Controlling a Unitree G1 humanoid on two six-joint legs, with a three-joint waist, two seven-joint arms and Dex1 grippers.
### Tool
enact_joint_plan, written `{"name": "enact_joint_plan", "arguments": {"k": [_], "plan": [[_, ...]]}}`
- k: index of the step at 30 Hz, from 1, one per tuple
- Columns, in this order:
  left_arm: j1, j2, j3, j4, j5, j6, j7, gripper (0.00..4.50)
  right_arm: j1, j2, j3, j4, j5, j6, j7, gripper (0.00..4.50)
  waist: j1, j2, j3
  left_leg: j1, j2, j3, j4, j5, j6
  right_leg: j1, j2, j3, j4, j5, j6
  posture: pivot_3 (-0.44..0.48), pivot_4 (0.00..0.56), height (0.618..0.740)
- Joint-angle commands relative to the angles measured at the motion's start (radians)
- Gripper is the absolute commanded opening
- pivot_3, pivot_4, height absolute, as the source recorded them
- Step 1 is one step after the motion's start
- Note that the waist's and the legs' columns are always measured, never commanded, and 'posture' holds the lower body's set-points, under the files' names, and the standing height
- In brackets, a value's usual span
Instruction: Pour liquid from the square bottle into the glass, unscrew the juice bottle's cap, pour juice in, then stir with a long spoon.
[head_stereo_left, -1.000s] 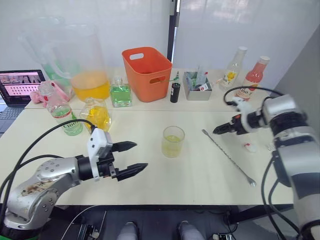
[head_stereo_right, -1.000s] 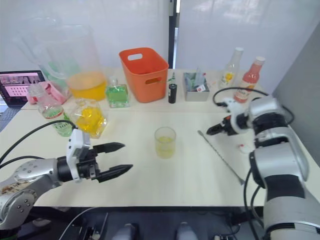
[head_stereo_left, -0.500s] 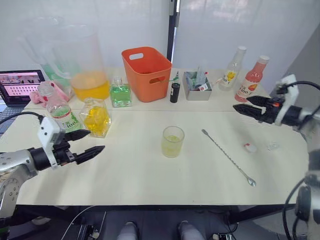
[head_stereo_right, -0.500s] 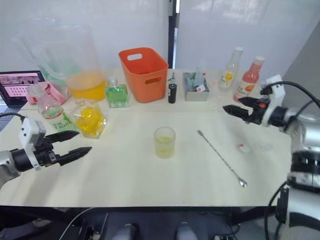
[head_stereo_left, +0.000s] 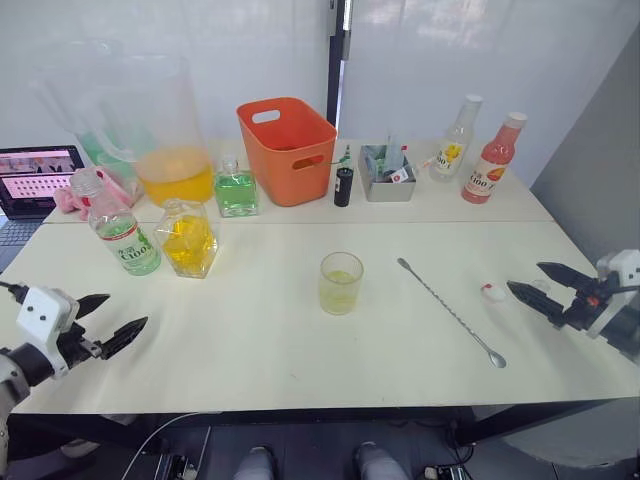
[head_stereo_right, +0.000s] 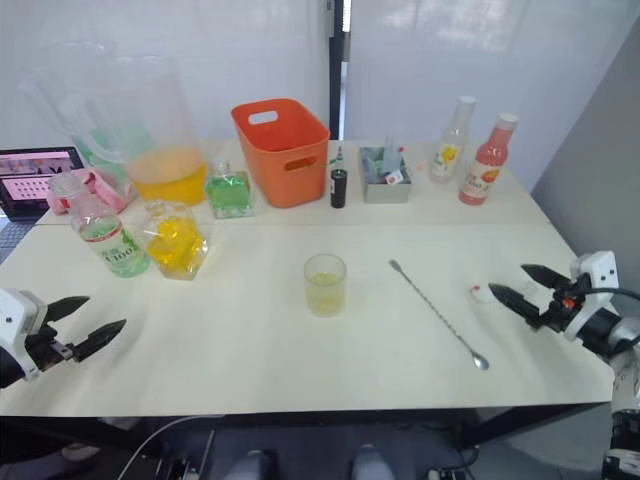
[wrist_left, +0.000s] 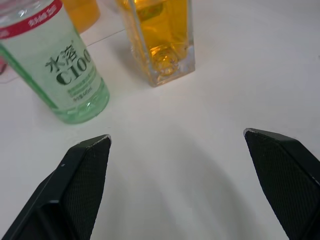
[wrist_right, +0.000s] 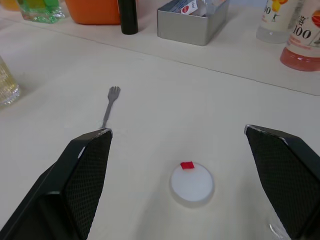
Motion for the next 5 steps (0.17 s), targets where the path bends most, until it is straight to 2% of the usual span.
{"name": "enact_joint_plan", "arguments": {"k": [1,5], "plan": [[0.011,-0.014,0.027,-0.027,0.047,-0.061,0.075,4.50,0.011,-0.007,-0.007,0.025,-0.001,-0.077,0.009,4.48,0.002,0.000,0.000,0.000,0.000,0.000,0.000,0.000,0.000,0.000,0.000,0.000,0.000,0.000,0.000,0.000,0.150,0.740],[0.022,-0.048,0.028,-0.057,0.044,-0.068,0.112,4.50,0.013,-0.002,0.008,0.071,-0.014,-0.136,0.002,4.48,0.004,0.000,0.000,0.002,0.000,0.000,0.001,0.000,-0.001,0.004,0.000,0.000,-0.001,0.000,0.000,0.000,0.150,0.740]]}}
